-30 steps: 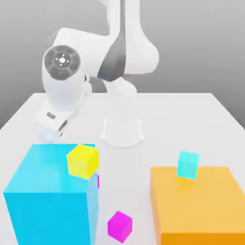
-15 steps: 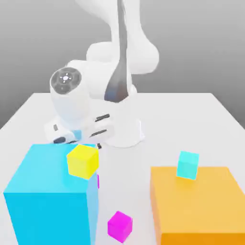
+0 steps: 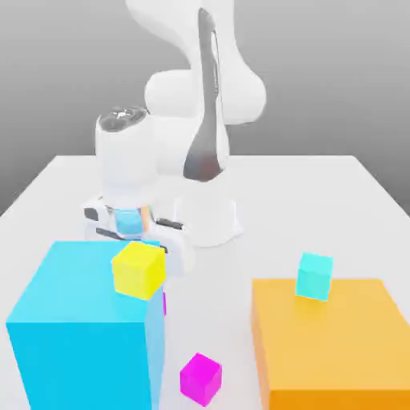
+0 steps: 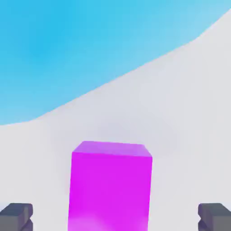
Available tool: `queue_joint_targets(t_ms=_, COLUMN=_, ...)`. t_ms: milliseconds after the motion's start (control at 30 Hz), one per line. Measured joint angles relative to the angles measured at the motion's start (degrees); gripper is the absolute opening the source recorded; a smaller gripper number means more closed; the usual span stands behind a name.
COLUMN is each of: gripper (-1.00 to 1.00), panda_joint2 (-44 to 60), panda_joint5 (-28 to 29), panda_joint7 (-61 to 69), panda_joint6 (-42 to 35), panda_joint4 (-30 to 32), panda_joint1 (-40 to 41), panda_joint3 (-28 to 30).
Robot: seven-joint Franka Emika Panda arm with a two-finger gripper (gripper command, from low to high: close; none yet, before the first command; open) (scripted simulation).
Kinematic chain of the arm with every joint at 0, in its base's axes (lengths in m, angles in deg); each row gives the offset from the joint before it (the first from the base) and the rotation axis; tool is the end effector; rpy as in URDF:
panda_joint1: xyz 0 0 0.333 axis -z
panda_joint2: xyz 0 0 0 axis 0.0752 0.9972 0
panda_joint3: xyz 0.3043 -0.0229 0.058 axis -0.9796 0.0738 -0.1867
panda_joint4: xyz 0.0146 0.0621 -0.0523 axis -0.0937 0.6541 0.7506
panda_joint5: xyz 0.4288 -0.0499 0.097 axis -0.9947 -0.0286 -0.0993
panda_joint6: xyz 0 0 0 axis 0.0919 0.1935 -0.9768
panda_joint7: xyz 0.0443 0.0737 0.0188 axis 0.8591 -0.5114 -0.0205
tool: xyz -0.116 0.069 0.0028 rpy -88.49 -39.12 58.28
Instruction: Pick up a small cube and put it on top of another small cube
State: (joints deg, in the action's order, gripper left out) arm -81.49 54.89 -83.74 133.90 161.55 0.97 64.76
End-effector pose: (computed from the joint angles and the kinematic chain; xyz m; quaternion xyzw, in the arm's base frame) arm 0.3165 -0.1110 0.1058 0.7968 -0.6043 -0.0010 0.0009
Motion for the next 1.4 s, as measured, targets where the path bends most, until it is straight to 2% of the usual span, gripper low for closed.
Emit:
queue_joint_targets(t_ms=100, gripper=0.00, panda_joint2=4.47, panda_joint5=-4.78, panda_joint7=2.58, panda_joint6=3.89, panda_joint4=-0.76, panda_joint1=-0.01, panda_joint3=-1.66)
queue_joint_targets(t_ms=200, gripper=0.00, panda_joint2=9.26, panda_joint5=-10.52, panda_joint7=6.57, panda_joint6=7.83, panda_joint4=-1.65, panda_joint1=3.84, panda_joint3=-6.96)
queue_joint_targets(t_ms=300, gripper=0.00, panda_joint2=14.00, panda_joint5=-12.38, panda_joint7=8.20, panda_joint6=11.86, panda_joint4=-2.33, panda_joint1=9.51, panda_joint3=-12.93)
queue_joint_targets(t_ms=333, gripper=-1.00, panda_joint2=15.22, panda_joint5=-12.41, panda_joint7=8.38, panda_joint6=12.89, panda_joint4=-2.47, panda_joint1=10.91, panda_joint3=-14.25)
queue_joint_targets(t_ms=600, gripper=-1.00, panda_joint2=14.32, panda_joint5=-12.00, panda_joint7=7.93, panda_joint6=12.14, panda_joint4=-2.38, panda_joint1=10.30, panda_joint3=-13.63)
queue_joint_targets(t_ms=767, gripper=-1.00, panda_joint2=6.86, panda_joint5=-5.29, panda_joint7=2.83, panda_joint6=5.97, panda_joint4=-1.18, panda_joint1=6.51, panda_joint3=-8.16)
queue_joint_targets(t_ms=967, gripper=-1.00, panda_joint2=-1.09, panda_joint5=-0.64, panda_joint7=2.01, panda_joint6=-1.79, panda_joint4=0.08, panda_joint1=7.82, panda_joint3=-6.92)
queue_joint_targets(t_ms=1100, gripper=-1.00, panda_joint2=2.09, panda_joint5=1.07, panda_joint7=15.22, panda_joint6=-8.84, panda_joint4=-6.31, panda_joint1=11.65, panda_joint3=-3.62)
queue_joint_targets(t_ms=1267, gripper=-1.00, panda_joint2=7.20, panda_joint5=6.98, panda_joint7=30.84, panda_joint6=-17.47, panda_joint4=-16.36, panda_joint1=18.51, panda_joint3=-0.21)
queue_joint_targets(t_ms=1400, gripper=-1.00, panda_joint2=7.91, panda_joint5=10.94, panda_joint7=33.44, panda_joint6=-22.59, panda_joint4=-24.63, panda_joint1=20.33, panda_joint3=1.72)
